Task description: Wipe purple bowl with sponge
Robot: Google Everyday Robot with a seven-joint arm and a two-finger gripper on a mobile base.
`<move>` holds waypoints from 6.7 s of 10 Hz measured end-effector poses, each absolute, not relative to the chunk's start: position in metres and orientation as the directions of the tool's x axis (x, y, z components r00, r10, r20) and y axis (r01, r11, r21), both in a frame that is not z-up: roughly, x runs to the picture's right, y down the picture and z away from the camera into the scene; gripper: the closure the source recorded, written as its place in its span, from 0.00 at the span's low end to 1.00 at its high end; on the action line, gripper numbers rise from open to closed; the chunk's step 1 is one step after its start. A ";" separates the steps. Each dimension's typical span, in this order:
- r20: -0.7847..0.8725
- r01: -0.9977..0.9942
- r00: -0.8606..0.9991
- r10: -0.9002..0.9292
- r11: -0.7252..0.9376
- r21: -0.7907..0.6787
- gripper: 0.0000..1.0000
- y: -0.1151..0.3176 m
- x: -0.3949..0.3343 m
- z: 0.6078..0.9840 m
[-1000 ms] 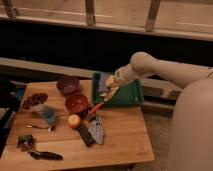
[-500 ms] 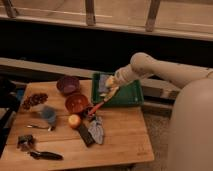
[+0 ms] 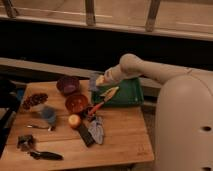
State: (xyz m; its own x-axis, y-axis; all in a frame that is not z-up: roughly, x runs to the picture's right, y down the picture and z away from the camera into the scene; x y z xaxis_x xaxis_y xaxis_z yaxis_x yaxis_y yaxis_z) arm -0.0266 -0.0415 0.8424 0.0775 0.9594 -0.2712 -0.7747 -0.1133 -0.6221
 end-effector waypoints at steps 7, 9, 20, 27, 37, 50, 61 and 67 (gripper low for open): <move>-0.173 -0.692 0.214 0.961 0.024 -0.721 1.00 -0.063 -0.132 0.854; -0.138 -0.685 0.259 0.956 0.080 -0.724 1.00 -0.068 -0.164 0.854; -0.070 -0.740 0.202 0.977 0.106 -0.665 1.00 -0.075 -0.215 0.877; -0.089 -0.714 0.249 0.965 0.121 -0.689 1.00 -0.084 -0.237 0.901; -0.164 -0.764 0.224 0.961 0.069 -0.641 1.00 -0.078 -0.203 0.937; -0.138 -0.700 0.293 0.946 0.114 -0.705 1.00 -0.061 -0.206 0.918; -0.096 -0.643 0.314 0.945 0.137 -0.753 1.00 -0.082 -0.255 0.931; -0.139 -0.703 0.320 0.937 0.137 -0.698 1.00 -0.063 -0.195 0.925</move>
State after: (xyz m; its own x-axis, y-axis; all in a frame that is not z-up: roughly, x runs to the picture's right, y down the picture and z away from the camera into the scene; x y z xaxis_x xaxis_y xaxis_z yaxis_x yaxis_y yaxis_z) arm -0.1951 -0.0632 0.9248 0.3196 0.9374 -0.1385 -0.7032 0.1366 -0.6977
